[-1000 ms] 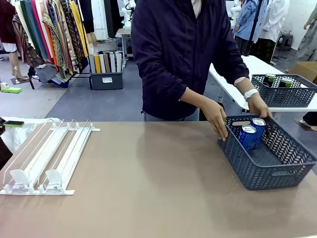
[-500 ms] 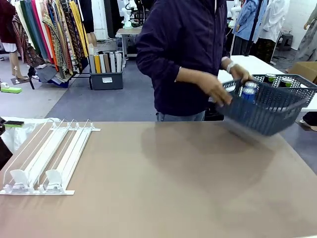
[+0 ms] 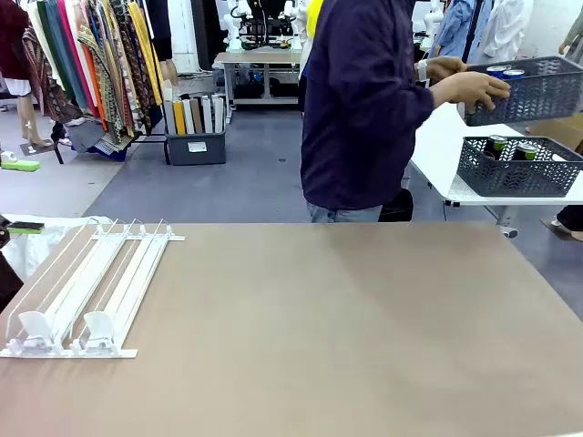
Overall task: Retrieve and store the cans from the dispenser.
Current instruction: Pick up one can from the Automatic Can Dispenser and place it in the middle of the table.
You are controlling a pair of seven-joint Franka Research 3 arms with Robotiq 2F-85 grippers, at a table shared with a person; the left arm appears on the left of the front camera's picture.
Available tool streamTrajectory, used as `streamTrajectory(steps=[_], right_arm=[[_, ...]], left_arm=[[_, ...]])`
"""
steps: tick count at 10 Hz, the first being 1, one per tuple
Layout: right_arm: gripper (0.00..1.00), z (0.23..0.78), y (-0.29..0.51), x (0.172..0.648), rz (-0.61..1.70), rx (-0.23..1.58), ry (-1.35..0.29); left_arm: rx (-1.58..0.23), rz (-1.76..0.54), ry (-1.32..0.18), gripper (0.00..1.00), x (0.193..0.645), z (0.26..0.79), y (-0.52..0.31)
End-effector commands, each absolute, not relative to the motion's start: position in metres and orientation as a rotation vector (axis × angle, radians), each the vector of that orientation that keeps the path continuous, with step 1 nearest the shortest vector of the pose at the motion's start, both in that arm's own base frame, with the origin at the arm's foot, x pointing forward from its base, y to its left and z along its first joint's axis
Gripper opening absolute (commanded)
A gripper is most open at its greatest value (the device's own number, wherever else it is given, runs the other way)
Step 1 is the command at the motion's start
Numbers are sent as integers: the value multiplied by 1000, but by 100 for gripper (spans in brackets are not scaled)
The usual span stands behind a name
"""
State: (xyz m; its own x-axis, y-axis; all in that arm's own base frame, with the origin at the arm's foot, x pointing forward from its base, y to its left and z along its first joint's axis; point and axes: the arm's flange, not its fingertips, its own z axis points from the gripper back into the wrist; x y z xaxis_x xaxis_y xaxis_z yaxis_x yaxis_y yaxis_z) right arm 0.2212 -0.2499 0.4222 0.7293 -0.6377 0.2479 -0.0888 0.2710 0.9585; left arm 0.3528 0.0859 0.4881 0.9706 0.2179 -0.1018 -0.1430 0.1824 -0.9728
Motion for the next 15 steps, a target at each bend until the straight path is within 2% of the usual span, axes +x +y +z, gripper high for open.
streamTrajectory(steps=[1,15], right_arm=[[100,425,-250,224,-399,1272,-734],[100,425,-250,224,-399,1272,-734]], left_arm=[[-1388,245,-75,100,349,489,84],[-1388,245,-75,100,349,489,84]])
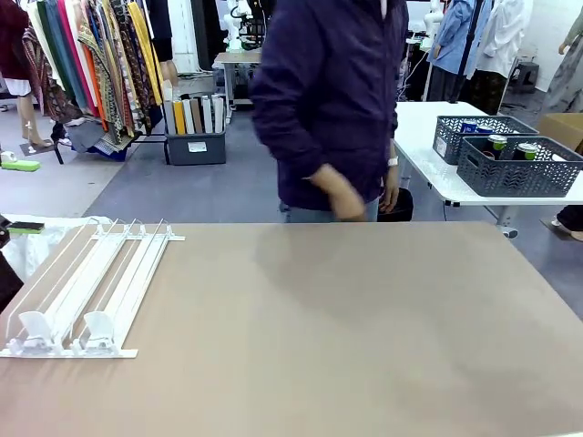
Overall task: Retrieve and store the cans from the dispenser.
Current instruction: Pick up one can from the Automatic Can Dispenser and place it in the middle of the table.
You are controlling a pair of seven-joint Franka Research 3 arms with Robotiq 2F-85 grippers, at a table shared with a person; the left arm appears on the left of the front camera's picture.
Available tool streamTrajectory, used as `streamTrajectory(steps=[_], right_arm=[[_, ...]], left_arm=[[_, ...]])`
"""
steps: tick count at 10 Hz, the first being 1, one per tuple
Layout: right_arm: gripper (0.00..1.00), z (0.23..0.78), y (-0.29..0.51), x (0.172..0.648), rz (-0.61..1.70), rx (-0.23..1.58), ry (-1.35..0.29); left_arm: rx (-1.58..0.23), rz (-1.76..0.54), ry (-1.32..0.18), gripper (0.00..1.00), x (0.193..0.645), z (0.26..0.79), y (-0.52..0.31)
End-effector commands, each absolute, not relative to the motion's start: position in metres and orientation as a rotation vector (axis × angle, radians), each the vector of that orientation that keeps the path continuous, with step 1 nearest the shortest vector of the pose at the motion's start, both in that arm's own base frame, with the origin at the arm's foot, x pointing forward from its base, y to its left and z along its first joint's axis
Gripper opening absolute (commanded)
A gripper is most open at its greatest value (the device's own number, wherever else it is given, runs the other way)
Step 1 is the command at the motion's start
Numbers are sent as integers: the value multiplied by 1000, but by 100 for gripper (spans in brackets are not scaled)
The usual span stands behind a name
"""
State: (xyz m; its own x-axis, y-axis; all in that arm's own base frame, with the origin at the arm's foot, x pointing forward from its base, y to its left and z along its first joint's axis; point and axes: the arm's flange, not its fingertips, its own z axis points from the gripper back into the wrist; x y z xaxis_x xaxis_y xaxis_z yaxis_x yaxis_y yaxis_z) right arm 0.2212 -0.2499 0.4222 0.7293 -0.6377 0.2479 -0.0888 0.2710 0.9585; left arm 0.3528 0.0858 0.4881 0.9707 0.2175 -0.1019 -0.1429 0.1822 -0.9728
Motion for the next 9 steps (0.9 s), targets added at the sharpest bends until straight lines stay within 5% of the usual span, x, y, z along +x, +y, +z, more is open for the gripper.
streamTrajectory(steps=[1,9], right_arm=[[100,425,-250,224,-399,1272,-734],[100,425,-250,224,-399,1272,-734]], left_arm=[[-1388,245,-75,100,349,489,84],[-1388,245,-75,100,349,489,84]])
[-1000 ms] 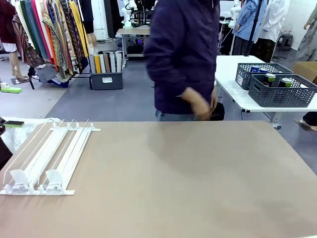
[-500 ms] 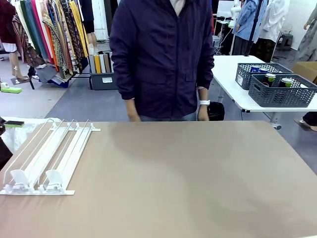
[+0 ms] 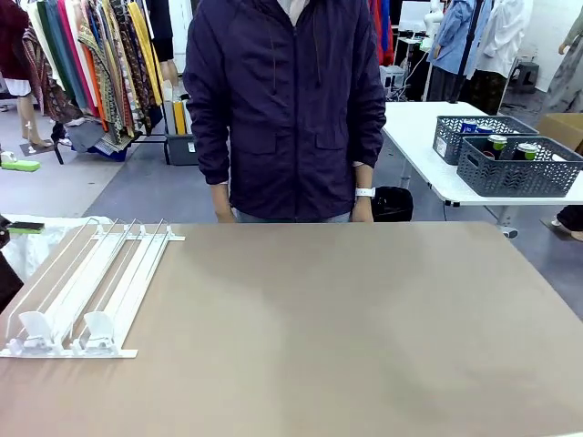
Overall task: Retrieve and store the cans from the dispenser.
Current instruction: Pick up one can from the Automatic Can Dispenser and place it in the middle of the table.
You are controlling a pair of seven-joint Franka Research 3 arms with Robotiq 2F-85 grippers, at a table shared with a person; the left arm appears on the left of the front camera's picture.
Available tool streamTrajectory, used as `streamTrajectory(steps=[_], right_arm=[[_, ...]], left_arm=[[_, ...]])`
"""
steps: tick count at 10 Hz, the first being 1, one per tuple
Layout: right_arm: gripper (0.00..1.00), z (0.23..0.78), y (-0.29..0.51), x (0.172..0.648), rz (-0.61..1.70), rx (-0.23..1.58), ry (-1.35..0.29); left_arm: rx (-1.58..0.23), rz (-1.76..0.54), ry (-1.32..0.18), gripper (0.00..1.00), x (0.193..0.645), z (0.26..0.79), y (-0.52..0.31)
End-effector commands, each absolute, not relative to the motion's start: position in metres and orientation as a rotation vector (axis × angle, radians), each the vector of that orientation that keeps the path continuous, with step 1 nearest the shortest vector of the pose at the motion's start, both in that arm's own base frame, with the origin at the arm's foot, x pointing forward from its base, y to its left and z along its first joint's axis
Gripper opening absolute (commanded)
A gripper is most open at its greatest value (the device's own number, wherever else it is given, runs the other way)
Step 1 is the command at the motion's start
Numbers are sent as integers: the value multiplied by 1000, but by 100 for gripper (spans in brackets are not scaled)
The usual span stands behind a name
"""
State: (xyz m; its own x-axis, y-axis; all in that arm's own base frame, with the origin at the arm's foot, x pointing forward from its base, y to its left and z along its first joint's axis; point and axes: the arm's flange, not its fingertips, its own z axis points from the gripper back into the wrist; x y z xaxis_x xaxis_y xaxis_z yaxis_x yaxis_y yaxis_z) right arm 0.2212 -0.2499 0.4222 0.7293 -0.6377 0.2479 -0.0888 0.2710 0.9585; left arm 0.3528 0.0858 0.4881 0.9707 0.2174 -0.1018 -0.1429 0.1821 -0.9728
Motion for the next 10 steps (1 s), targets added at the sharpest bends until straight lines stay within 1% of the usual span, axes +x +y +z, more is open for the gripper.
streamTrajectory(steps=[1,10], right_arm=[[100,425,-250,224,-399,1272,-734],[100,425,-250,224,-399,1272,-734]], left_arm=[[-1388,245,-75,100,349,489,84],[-1388,245,-75,100,349,489,84]])
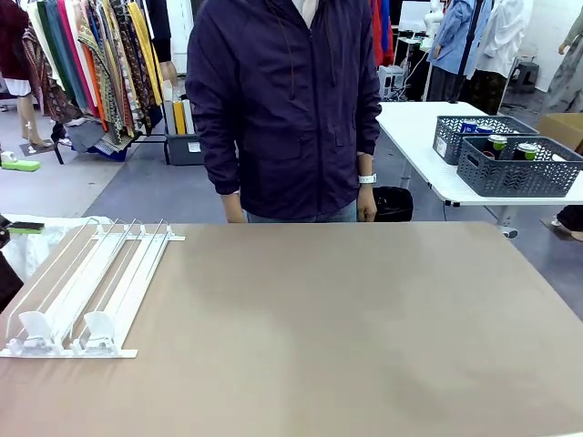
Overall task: Retrieve and store the cans from the dispenser.
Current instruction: Pick up one can from the Automatic Can Dispenser and place it in the middle of the table.
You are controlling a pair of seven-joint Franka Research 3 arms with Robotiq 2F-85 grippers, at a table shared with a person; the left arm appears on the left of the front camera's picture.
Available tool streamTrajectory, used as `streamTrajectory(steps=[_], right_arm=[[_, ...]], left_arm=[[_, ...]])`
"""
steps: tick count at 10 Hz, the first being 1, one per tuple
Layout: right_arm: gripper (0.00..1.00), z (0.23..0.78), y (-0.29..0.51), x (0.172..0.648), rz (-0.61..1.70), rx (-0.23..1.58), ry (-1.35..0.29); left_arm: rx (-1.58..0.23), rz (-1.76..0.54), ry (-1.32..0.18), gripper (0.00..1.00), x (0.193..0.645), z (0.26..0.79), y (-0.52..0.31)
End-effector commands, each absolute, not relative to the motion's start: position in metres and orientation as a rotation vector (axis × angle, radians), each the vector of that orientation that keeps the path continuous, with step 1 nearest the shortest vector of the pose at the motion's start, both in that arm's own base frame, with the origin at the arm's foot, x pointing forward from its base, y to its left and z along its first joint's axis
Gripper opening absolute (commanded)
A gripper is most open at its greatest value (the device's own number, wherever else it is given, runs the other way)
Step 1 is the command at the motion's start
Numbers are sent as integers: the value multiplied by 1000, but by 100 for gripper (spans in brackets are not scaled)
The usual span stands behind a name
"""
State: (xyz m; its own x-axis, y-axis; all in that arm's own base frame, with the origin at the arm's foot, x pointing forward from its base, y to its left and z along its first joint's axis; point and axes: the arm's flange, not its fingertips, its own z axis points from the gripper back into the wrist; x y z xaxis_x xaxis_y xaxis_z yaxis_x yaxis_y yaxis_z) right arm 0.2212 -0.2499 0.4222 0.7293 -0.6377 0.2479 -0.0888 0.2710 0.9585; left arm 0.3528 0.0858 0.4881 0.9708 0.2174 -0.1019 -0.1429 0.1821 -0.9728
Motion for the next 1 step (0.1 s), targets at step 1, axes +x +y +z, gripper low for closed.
streamTrajectory(steps=[1], right_arm=[[100,425,-250,224,-399,1272,-734]], left_arm=[[-1388,245,-75,100,349,489,84]])
